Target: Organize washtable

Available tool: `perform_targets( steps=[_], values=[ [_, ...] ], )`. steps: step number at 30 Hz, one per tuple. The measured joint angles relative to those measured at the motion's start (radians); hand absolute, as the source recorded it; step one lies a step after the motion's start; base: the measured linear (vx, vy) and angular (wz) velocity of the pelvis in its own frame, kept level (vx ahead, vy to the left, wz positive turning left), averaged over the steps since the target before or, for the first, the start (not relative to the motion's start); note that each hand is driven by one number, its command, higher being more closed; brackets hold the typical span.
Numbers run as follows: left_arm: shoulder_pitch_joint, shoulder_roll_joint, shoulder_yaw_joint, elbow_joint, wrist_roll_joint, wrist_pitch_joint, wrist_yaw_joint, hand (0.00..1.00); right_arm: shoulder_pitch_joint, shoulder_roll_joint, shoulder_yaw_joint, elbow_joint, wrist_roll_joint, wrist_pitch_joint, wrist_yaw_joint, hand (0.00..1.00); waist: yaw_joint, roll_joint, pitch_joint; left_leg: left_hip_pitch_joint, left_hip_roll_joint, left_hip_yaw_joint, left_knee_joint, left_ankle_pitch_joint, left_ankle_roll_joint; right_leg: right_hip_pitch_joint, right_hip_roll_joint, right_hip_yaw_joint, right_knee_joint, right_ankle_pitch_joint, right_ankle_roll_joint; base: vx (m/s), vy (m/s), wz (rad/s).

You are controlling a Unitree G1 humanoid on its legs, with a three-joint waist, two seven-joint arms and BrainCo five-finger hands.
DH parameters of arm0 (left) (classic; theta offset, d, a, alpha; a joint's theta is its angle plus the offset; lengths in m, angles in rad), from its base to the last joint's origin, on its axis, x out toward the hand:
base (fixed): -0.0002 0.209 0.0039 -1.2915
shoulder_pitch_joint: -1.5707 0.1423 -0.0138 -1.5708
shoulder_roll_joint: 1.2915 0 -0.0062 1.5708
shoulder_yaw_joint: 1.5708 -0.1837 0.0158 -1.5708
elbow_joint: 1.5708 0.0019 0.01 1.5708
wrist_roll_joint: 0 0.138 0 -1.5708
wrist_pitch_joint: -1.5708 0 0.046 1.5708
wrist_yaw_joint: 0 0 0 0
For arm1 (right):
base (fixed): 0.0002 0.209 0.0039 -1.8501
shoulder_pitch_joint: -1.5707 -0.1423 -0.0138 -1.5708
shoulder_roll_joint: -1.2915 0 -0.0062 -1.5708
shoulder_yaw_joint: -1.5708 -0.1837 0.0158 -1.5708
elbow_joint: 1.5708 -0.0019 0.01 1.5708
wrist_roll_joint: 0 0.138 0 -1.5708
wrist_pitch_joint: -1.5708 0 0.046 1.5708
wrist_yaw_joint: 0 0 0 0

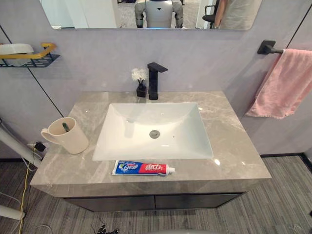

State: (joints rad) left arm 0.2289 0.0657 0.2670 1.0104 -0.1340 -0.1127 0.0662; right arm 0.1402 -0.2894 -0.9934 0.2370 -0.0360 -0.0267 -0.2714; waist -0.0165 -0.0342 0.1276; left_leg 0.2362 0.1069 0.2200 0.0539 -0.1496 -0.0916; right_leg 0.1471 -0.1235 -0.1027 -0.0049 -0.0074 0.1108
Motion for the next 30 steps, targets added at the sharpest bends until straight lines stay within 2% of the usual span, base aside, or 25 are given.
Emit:
perform_targets(
  steps=[4,5,7,9,10,11,14,15,16,17,18,20,21,25,30],
  values=[
    [0.01,0.002,-0.012,0.0,0.001,0.0,0.0,0.0,-0.079,-0.128,0.001,-0.101,-0.017,0.003,-0.029,0.0,-0.02,-0.002,-0.001,0.007,0.0,0.0,-0.002,0.001,-0.001,0.002,0.002,0.005,0.002,0.0,0.0,0.0,-0.006,-0.03],
    [0.01,0.004,-0.016,0.0,0.001,0.0,-0.001,0.0,-0.085,-0.138,0.008,-0.108,-0.017,-0.001,-0.03,0.0,-0.021,-0.003,-0.002,0.008,0.0,0.001,-0.002,0.001,-0.001,0.002,0.002,0.005,0.002,0.0,0.0,0.0,0.0,-0.07],
    [0.01,0.009,-0.034,0.001,0.001,-0.002,-0.002,0.0,-0.159,-0.214,0.104,-0.164,-0.013,-0.029,-0.029,0.0,-0.02,-0.007,-0.003,0.016,-0.001,0.0,-0.002,0.001,-0.001,0.006,0.002,0.012,0.005,0.001,0.001,-0.01,-0.002,-0.07],
    [0.01,0.008,-0.042,0.001,0.001,-0.004,-0.003,0.0,-0.201,-0.255,0.208,-0.213,-0.003,-0.07,-0.01,0.0,-0.016,-0.008,-0.004,0.018,-0.002,-0.001,-0.001,0.001,-0.001,0.007,0.001,0.013,0.007,0.001,0.001,-0.03,-0.005,-0.01],
    [0.009,0.008,-0.043,0.001,0.0,-0.007,-0.006,0.0,-0.222,-0.276,0.284,-0.245,0.013,-0.103,0.015,0.0,-0.01,-0.009,-0.004,0.018,-0.002,-0.005,-0.001,0.001,-0.001,0.008,0.001,0.011,0.008,0.001,0.001,-0.03,-0.009,0.03],
    [0.008,0.008,-0.044,0.001,-0.001,-0.007,-0.01,0.0,-0.232,-0.28,0.319,-0.263,0.031,-0.119,0.035,0.0,-0.004,-0.009,-0.004,0.018,-0.002,-0.008,-0.001,0.001,0.0,0.009,0.001,0.01,0.009,0.001,0.001,-0.03,-0.014,0.09],
    [0.007,0.017,-0.071,0.003,-0.001,-0.012,-0.025,0.0,-0.277,-0.282,0.535,-0.357,0.083,-0.162,0.115,0.0,0.015,-0.012,-0.005,0.018,-0.003,-0.032,-0.001,0.002,0.0,0.024,-0.001,-0.013,0.004,0.0,0.001,-0.02,-0.02,0.18],
    [0.005,0.017,-0.075,0.003,-0.002,-0.015,-0.026,0.0,-0.287,-0.282,0.632,-0.397,0.087,-0.169,0.15,0.0,0.034,-0.01,-0.006,0.017,-0.003,-0.036,-0.001,0.004,0.0,0.025,-0.001,-0.016,0.003,0.0,0.001,-0.02,-0.026,0.18],
    [0.005,0.018,-0.077,0.003,-0.003,-0.018,-0.027,0.0,-0.296,-0.281,0.686,-0.413,0.098,-0.172,0.17,0.0,0.037,-0.011,-0.006,0.014,-0.003,-0.041,-0.001,0.006,0.0,0.025,-0.002,-0.021,0.003,0.0,0.001,-0.01,-0.027,0.25],
    [0.006,0.021,-0.077,0.003,-0.003,-0.021,-0.033,0.0,-0.312,-0.28,0.79,-0.433,0.132,-0.185,0.218,0.0,0.04,-0.014,-0.008,0.006,-0.005,-0.057,-0.003,0.012,0.002,0.027,-0.005,-0.038,0.002,0.0,0.001,0.0,-0.028,0.31],
    [0.005,0.022,-0.078,0.003,-0.003,-0.022,-0.041,0.0,-0.32,-0.28,0.89,-0.452,0.164,-0.19,0.262,0.0,0.056,-0.014,-0.008,0.002,-0.006,-0.066,-0.005,0.015,0.002,0.028,-0.006,-0.048,0.0,0.0,0.001,0.0,-0.031,0.34],
    [0.007,0.027,-0.079,0.004,-0.003,-0.023,-0.045,0.0,-0.341,-0.28,1.036,-0.458,0.199,-0.19,0.33,0.0,0.07,-0.015,-0.008,0.001,-0.006,-0.084,-0.005,0.017,0.002,0.039,-0.006,-0.068,-0.003,-0.002,0.003,0.0,-0.025,0.25],
    [0.004,0.031,-0.081,0.011,-0.003,-0.023,-0.047,0.0,-0.348,-0.281,1.113,-0.464,0.212,-0.189,0.378,0.0,0.089,-0.021,-0.01,-0.001,-0.005,-0.086,-0.005,0.018,0.002,0.041,-0.006,-0.073,-0.005,-0.002,0.003,-0.01,-0.02,0.2],
    [0.006,0.046,-0.085,0.026,-0.003,-0.022,-0.062,0.0,-0.373,-0.296,1.289,-0.525,0.243,-0.184,0.496,0.0,0.092,-0.038,-0.013,-0.014,-0.014,-0.105,-0.004,0.02,0.004,0.044,-0.015,-0.092,-0.012,-0.002,0.003,0.0,-0.006,0.14],
    [-0.015,0.069,-0.126,0.06,-0.011,-0.023,-0.068,0.0,-0.384,-0.309,1.423,-0.54,0.226,-0.182,0.546,0.0,0.091,-0.047,-0.016,-0.014,-0.019,-0.107,-0.003,0.02,0.005,0.047,-0.019,-0.094,-0.013,-0.002,0.003,-0.03,0.001,0.01]
  ],
)
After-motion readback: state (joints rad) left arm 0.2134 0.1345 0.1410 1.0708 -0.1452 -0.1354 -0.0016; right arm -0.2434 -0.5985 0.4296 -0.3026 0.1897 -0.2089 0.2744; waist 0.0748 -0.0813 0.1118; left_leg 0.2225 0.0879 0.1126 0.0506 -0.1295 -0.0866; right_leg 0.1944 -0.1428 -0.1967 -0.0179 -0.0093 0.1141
